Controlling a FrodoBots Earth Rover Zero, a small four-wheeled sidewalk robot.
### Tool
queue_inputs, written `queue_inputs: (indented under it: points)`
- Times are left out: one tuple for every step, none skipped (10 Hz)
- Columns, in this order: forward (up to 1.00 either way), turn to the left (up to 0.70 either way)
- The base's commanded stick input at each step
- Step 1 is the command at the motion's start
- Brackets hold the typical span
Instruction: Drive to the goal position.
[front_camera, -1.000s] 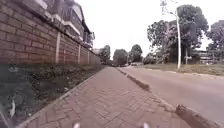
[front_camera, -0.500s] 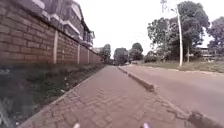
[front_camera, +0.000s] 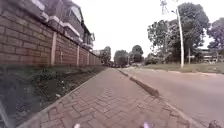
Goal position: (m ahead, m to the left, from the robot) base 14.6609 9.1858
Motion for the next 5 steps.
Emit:
queue_inputs:
  points:
    - [0.50, 0.00]
    - [0.50, 0.00]
    - [0.50, 0.00]
    - [0.50, 0.00]
    - [0.50, 0.00]
